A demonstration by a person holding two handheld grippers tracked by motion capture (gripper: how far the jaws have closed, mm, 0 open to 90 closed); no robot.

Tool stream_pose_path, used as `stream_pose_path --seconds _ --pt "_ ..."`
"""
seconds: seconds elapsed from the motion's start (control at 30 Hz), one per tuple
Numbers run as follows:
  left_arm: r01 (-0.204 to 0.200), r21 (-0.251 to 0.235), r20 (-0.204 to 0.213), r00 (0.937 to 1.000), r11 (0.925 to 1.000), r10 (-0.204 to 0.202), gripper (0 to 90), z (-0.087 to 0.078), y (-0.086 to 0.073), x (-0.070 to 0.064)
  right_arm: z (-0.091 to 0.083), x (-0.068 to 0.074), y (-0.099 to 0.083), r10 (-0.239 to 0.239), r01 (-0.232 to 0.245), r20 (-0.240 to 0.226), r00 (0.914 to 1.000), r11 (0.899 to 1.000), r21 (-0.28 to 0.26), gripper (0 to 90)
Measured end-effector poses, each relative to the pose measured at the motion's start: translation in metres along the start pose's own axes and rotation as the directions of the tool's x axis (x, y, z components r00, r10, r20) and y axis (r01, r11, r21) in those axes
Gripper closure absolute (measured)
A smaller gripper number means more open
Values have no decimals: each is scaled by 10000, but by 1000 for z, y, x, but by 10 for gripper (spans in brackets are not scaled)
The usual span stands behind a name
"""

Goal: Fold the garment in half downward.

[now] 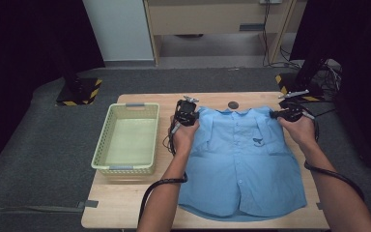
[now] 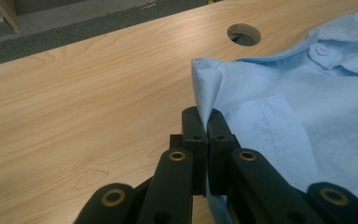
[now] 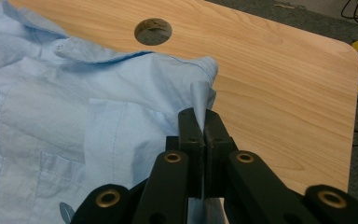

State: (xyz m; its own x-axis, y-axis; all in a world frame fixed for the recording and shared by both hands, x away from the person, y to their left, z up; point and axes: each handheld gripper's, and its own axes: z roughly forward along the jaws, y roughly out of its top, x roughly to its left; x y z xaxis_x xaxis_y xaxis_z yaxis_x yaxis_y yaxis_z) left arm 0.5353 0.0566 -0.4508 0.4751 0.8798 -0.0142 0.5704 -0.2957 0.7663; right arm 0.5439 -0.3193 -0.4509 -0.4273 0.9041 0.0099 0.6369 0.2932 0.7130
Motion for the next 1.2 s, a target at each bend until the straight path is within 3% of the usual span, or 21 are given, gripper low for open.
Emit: stream_pose_path --seconds 0.37,0.87,1.2 --pt "-203 -82 -197 9996 9998 202 900 -4 6 3 0 0 10 54 -54 11 10000 9999 -96 892" --pt "-228 -663 -368 9991 9975 204 899 -24 16 -3 -19 4 18 -101 90 -163 9998 9979 -639 891" --pt "-699 -711 -494 9966 9950 665 899 -39 1 -19 -34 11 -2 -329 311 -204 9993 9961 -820 891"
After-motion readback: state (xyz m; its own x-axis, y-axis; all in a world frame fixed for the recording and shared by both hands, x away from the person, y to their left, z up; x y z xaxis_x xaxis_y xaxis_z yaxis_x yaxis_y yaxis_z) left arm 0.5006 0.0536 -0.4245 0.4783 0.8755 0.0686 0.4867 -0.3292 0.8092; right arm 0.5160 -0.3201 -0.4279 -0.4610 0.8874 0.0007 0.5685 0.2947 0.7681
